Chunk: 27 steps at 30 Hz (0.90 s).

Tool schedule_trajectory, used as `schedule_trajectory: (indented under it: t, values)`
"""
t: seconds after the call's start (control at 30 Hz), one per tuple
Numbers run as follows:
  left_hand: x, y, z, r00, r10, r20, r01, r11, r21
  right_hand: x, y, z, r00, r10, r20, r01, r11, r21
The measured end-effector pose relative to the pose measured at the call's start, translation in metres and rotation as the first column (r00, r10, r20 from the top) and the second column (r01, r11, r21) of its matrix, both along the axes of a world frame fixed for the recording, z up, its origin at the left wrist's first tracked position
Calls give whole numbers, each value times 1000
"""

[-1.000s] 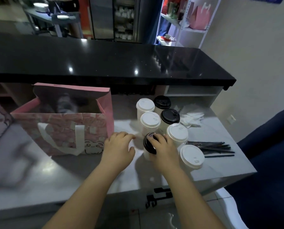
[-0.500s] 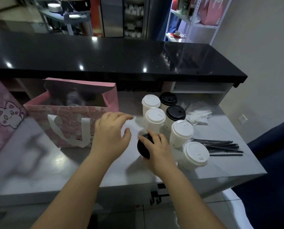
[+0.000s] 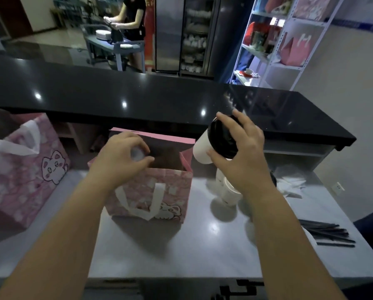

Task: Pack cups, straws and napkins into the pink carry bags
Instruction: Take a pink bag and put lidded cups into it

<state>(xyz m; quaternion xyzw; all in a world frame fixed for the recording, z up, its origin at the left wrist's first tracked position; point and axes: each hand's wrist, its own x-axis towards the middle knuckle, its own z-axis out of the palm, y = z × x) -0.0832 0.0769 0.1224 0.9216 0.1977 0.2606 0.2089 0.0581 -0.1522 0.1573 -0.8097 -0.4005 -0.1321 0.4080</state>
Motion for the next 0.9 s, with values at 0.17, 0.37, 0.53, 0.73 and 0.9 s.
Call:
schedule_trajectory:
  t: [0.17,0.37,0.53,0.73,0.9]
  values:
    - [13,37,3,947,-193,-258,152,973,-174,-25,61,10,997,71,23,-71,997,-5]
    - [24,57,0,813,-392,-431,363,919,-152,-48,116,-34,992,-6,123,51,929,-366]
    - [13,64,-30,750,-392,-532,426,902,-64,-41,104,-57,968,-122,218,223,815,-535]
    - [13,62,-36,756,-407,-513,462,886,-22,-52,120,-59,952,-66,298,213,842,-495]
    - [18,66,-30,722,-429,-543,507,862,-6,-57,130,-71,968,-31,247,207,652,-730]
